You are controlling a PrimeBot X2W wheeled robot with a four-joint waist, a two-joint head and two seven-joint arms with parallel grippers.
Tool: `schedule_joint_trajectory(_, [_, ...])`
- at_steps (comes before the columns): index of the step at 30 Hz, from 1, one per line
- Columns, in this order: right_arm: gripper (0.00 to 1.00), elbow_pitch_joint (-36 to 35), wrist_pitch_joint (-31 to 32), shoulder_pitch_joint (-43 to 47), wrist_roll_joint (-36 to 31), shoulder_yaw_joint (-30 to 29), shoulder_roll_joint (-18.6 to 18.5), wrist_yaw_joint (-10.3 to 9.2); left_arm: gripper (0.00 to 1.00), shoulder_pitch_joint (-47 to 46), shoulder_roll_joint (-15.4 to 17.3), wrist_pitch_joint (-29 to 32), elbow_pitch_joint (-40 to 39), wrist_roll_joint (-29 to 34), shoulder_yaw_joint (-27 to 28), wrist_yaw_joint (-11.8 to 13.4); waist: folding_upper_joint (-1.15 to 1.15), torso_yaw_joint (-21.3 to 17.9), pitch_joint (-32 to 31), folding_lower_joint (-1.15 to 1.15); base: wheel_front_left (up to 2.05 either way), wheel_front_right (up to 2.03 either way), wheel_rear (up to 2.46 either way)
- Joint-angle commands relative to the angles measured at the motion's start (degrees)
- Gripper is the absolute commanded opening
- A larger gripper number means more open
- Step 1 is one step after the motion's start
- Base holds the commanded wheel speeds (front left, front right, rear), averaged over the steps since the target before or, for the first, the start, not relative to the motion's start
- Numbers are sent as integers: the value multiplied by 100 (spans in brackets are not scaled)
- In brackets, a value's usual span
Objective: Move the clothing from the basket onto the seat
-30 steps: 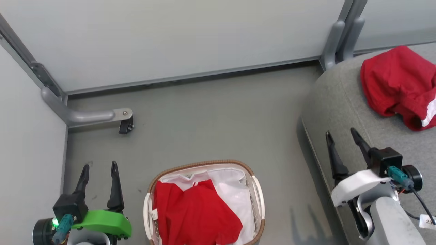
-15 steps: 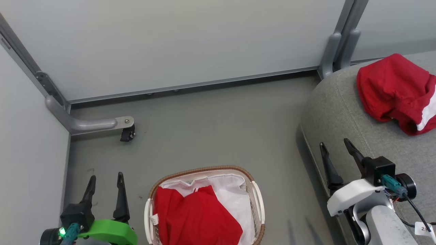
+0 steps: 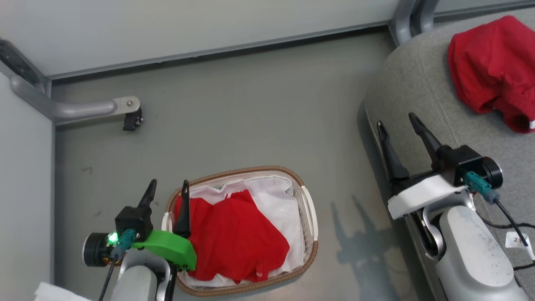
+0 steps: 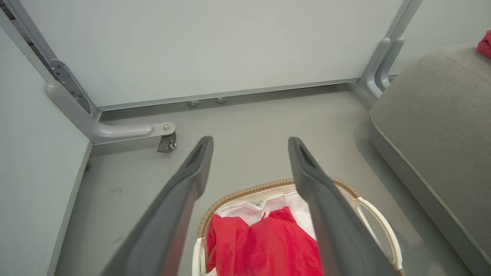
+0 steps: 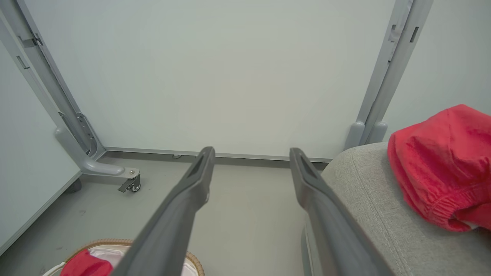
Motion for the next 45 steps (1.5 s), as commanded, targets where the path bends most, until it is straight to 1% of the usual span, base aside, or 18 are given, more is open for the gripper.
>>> schedule_joint_trajectory(1, [100, -66, -11, -153, 34, 26, -34, -8, 100, -238, 15, 3, 147, 55, -67, 33, 0, -262, 719, 0, 0, 0, 0])
schedule_joint_trajectory(6, [100, -230, -11, -499, 72, 164, -24, -8, 100, -864, 18, 2, 799, 168, -283, 73, 0, -446, 1360, 0, 0, 0, 0])
schedule_joint_trajectory(13, [100, -479, -11, -818, 126, 183, 61, -8, 100, -1638, 24, 2, 1928, 473, -562, 32, 0, -697, 2076, 0, 0, 0, 0])
schedule_joint_trajectory(21, [100, -756, -12, -1126, 163, 259, 155, -8, 100, -2549, 123, 9, 3265, 811, -801, 236, 0, -986, 2775, 0, 0, 0, 0])
schedule_joint_trajectory(24, [100, -862, -12, -1220, 189, 300, 189, -8, 100, -2905, 163, 92, 3761, 924, -902, 311, 0, -1067, 2974, 0, 0, 0, 0])
schedule_joint_trajectory(26, [100, -928, -12, -1282, 203, 319, 198, -8, 100, -3108, 189, 179, 4035, 1049, -1056, 315, 0, -1108, 3110, 0, 0, 0, 0])
schedule_joint_trajectory(27, [100, -963, -11, -1311, 204, 328, 205, -8, 100, -3196, 218, 226, 4141, 1099, -1113, 376, 0, -1131, 3176, 0, 0, 0, 0])
schedule_joint_trajectory(32, [100, -1102, -12, -1389, 170, 436, 233, -8, 100, -3519, 347, 518, 4406, 1341, -1367, 492, 0, -1218, 3427, 0, 0, 0, 0])
schedule_joint_trajectory(40, [100, -1281, -12, -1424, 262, 578, 248, -8, 100, -3744, 504, 1251, 4561, 1298, -1404, 708, 0, -1328, 3693, 0, 0, 0, 0])
schedule_joint_trajectory(42, [100, -1311, -11, -1440, 294, 598, 248, -8, 100, -3773, 517, 1425, 4574, 1298, -1433, 717, 0, -1340, 3733, 0, 0, 0, 0])
schedule_joint_trajectory(45, [100, -1339, -12, -1467, 329, 608, 249, -8, 100, -3805, 509, 1577, 4583, 1267, -1471, 648, 0, -1338, 3778, 0, 0, 0, 0])
